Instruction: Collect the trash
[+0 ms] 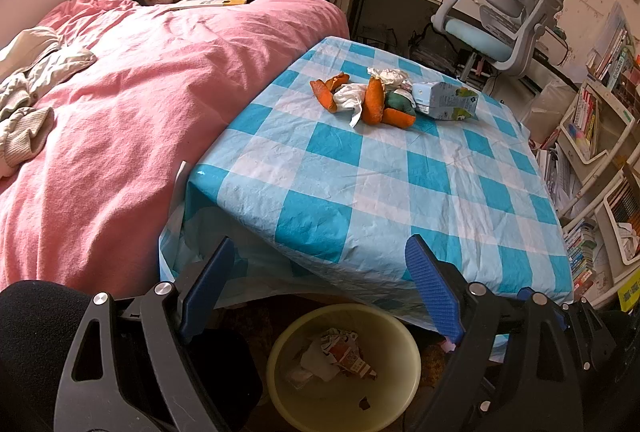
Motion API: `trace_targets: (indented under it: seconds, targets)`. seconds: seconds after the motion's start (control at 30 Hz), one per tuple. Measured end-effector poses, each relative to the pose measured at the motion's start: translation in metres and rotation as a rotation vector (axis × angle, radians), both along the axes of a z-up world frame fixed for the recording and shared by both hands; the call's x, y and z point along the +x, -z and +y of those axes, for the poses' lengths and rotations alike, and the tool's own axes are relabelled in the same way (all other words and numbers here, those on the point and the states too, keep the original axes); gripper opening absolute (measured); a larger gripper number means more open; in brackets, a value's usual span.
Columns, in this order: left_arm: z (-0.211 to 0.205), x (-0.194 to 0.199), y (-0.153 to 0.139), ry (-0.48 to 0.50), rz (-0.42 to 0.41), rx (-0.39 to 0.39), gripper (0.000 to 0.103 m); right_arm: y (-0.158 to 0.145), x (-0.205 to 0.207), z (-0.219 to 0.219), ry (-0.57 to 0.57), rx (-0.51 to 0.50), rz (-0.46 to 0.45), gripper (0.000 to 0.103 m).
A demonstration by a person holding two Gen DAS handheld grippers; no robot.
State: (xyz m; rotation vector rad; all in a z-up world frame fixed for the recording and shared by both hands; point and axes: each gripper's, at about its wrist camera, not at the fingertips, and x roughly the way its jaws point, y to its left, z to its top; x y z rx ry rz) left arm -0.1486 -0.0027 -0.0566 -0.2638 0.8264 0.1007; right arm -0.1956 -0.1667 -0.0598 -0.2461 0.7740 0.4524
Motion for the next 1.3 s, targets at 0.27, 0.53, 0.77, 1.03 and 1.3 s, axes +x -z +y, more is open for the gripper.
trace_targets:
  seconds: [0.27,0.53,0.77,1.03,1.3]
  targets:
    - [0.000,0.000,0.000,-0.001,0.000,0.000,0.084,0.000,0.000,0.000,0.000,0.001,-0.001,0.082]
    - [0.000,0.000,0.000,-0.001,0.000,-0.002,0.084,0.000,0.000,0.000,-0.001,0.001,-0.003,0.082]
    - [0.018,0.008,-0.006,-0.031,-0.010,-0.074,0.084,-0.005,0.002,0.006,-0.013,-0.007,-0.012,0.082]
    - [0.051,0.048,-0.024,-0.085,-0.013,-0.120,0.084,-0.014,0.029,0.013,-0.020,-0.006,-0.015,0.082]
    - [0.070,0.119,-0.022,-0.097,0.049,-0.124,0.084,-0.013,0.069,0.021,-0.029,-0.006,0.002,0.082]
